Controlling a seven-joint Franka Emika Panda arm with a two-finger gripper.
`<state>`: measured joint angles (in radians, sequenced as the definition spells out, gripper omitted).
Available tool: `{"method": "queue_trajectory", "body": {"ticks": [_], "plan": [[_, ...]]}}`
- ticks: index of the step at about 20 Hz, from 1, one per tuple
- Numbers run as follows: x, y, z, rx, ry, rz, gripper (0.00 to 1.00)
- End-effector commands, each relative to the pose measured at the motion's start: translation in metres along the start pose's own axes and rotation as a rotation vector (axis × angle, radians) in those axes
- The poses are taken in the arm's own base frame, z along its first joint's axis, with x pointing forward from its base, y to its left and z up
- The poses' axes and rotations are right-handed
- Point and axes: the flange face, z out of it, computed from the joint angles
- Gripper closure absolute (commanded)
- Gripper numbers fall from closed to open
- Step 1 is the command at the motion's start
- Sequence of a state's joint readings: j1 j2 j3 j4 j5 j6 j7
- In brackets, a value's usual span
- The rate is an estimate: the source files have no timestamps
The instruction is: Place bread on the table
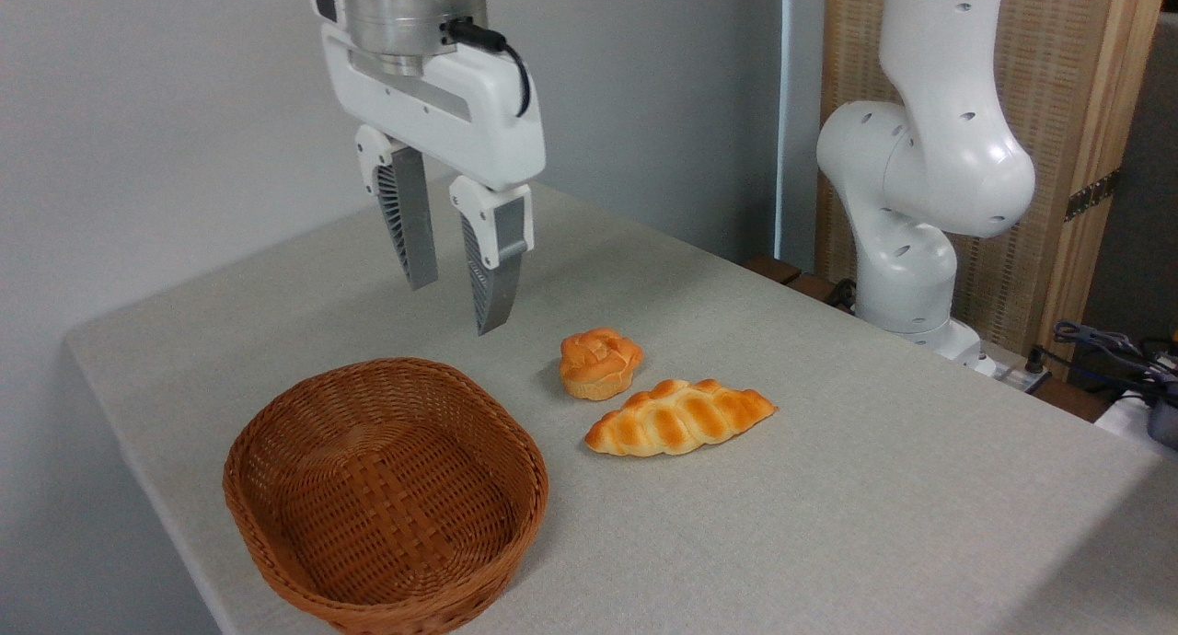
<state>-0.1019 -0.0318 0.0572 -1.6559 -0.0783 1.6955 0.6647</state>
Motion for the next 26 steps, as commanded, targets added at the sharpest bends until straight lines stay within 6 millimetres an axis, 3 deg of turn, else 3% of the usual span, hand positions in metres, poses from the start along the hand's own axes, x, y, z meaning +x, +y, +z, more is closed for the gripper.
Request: {"method": "queue_trajectory", "body": {"ticks": [1, 10, 12, 16, 26], "plan": [[0.014, 0.003, -0.006, 0.049, -0.03, -0.054, 0.0], [0.005, -0.001, 0.0, -0.001, -0.08, -0.066, 0.0], [0.007, 0.001, -0.014, 0.004, -0.075, -0.048, 0.0], [0.005, -0.001, -0.012, -0.012, -0.093, 0.053, 0.0], [0.001, -0.007, -0.014, -0.006, -0.087, 0.05, 0.0]]}}
